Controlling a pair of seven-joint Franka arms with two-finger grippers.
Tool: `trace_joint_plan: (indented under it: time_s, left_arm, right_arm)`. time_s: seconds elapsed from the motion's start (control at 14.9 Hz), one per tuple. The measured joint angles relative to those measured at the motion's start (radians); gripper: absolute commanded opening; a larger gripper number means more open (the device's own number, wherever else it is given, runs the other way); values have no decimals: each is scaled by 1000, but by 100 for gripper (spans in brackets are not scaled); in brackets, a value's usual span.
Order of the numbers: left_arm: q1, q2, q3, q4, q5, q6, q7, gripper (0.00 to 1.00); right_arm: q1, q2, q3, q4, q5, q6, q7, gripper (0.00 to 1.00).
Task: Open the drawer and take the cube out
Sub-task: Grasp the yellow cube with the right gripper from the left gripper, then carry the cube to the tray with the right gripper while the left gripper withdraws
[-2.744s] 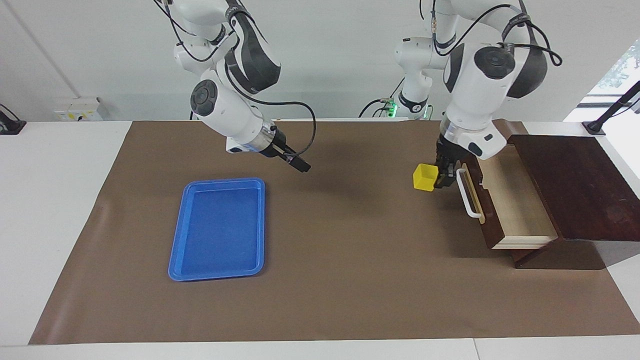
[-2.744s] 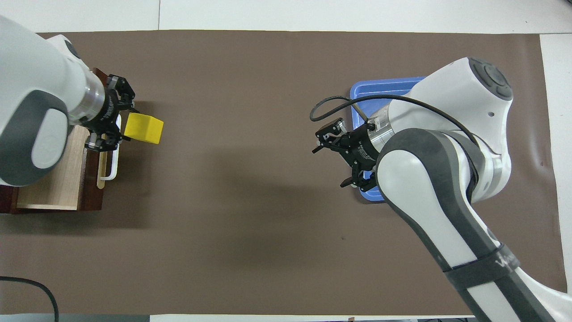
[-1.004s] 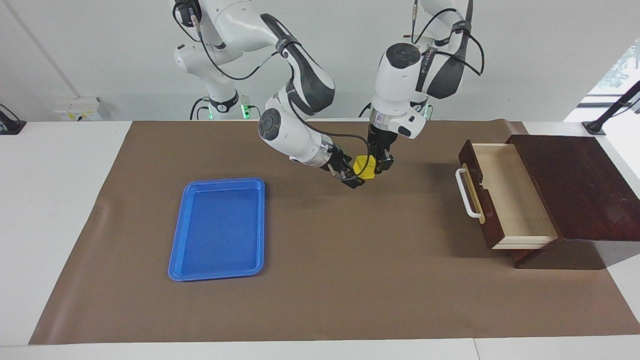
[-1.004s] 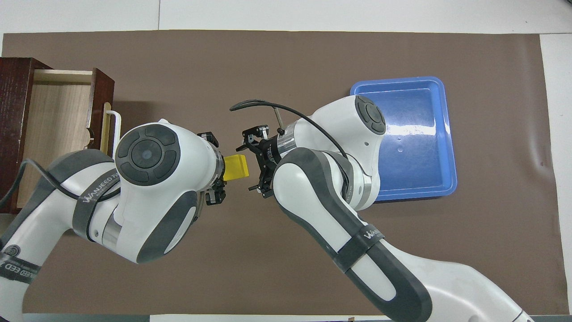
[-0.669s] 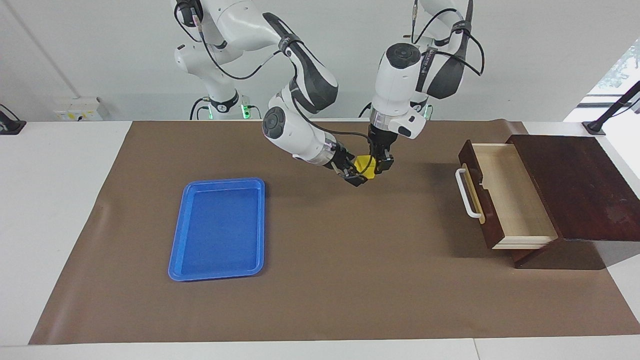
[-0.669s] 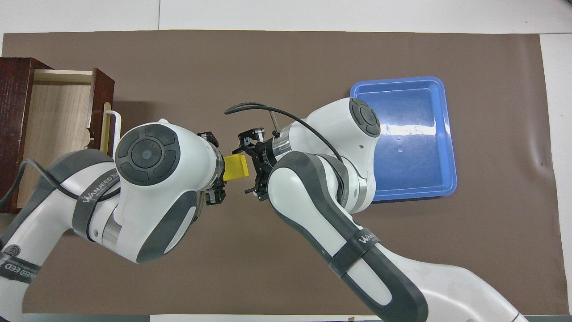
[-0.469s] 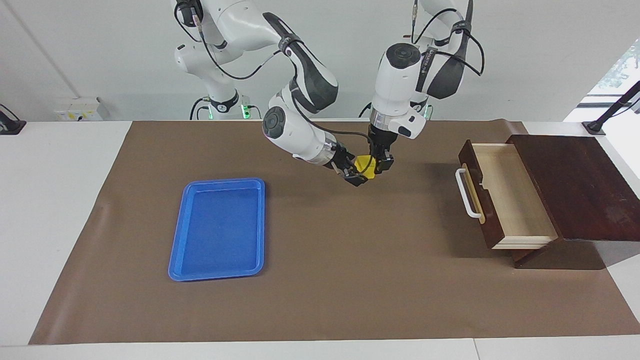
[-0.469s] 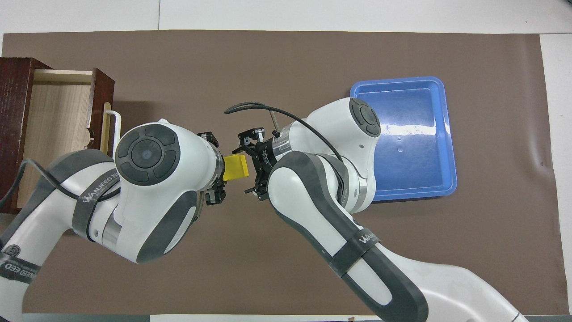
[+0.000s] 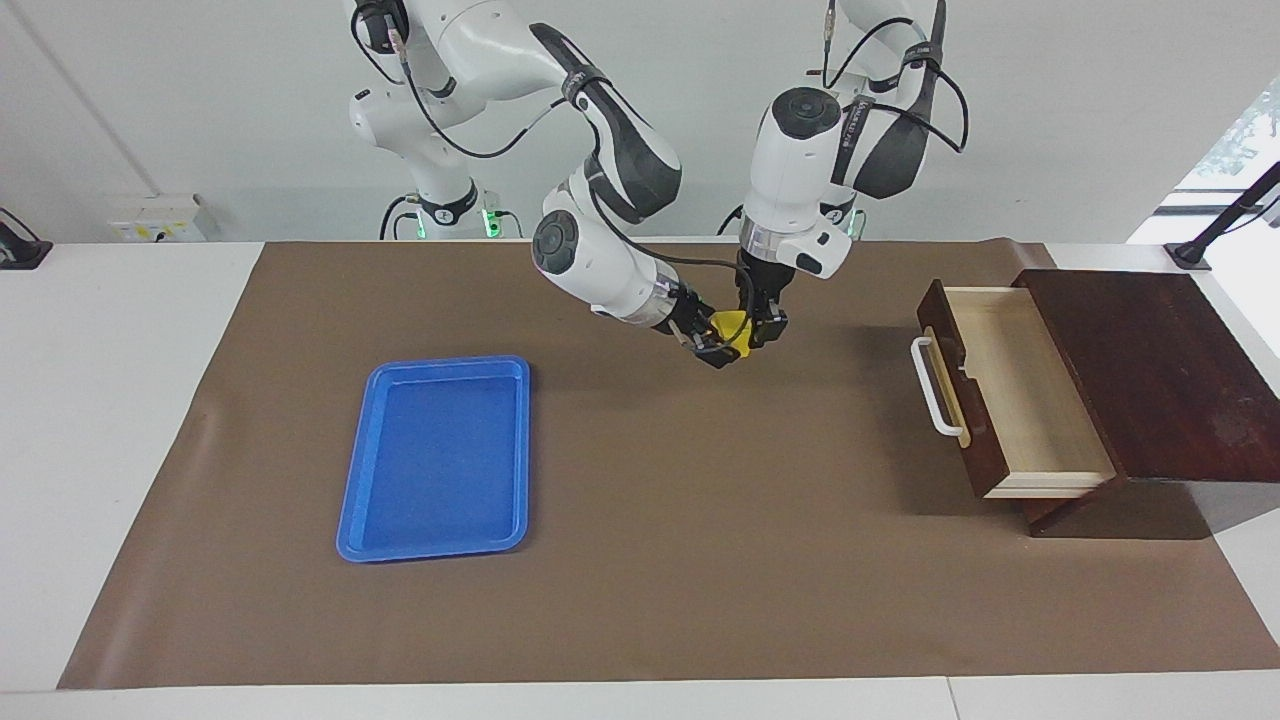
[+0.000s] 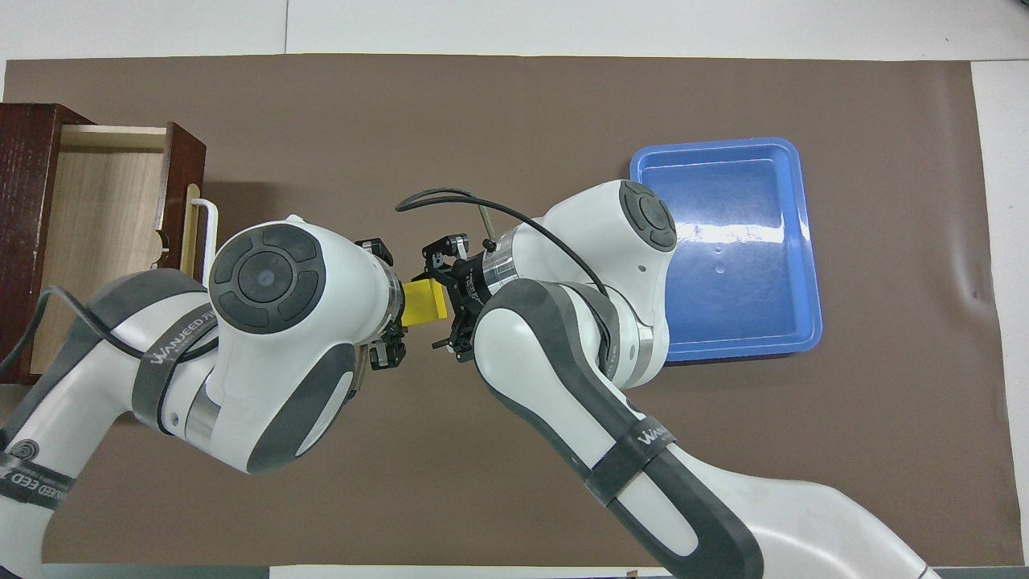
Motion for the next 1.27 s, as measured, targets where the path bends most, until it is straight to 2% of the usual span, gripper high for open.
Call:
trace_joint_plan:
  time_s: [0.33, 0.4, 0.47, 0.74, 0.87, 1.07, 1.27]
  left_arm:
    - [-2, 0, 1, -2, -4, 3, -10, 0]
    - [-2, 0, 1, -2, -4, 3, -10, 33]
    - [-2, 0, 2, -1, -4, 3, -9, 99]
    - [16, -3, 23, 1, -2, 3, -9, 100]
    - [75, -5, 31, 1, 0, 3, 34, 100]
    - [195, -5, 36, -1, 0, 2, 211, 100]
    - [297, -1, 39, -3, 25, 2, 351, 100]
  right_arm:
    - [-1, 1, -6, 7, 2, 11, 17, 0]
    - [-1, 1, -6, 9, 2, 11, 17, 0]
    - [-1, 2, -6, 10, 2, 11, 17, 0]
    - [-3, 3, -6, 14, 2, 11, 18, 0]
    - [-6, 2, -6, 19, 2, 9, 18, 0]
    - [-20, 3, -8, 31, 2, 6, 18, 0]
    - [-71, 7, -10, 53, 20, -24, 21, 0]
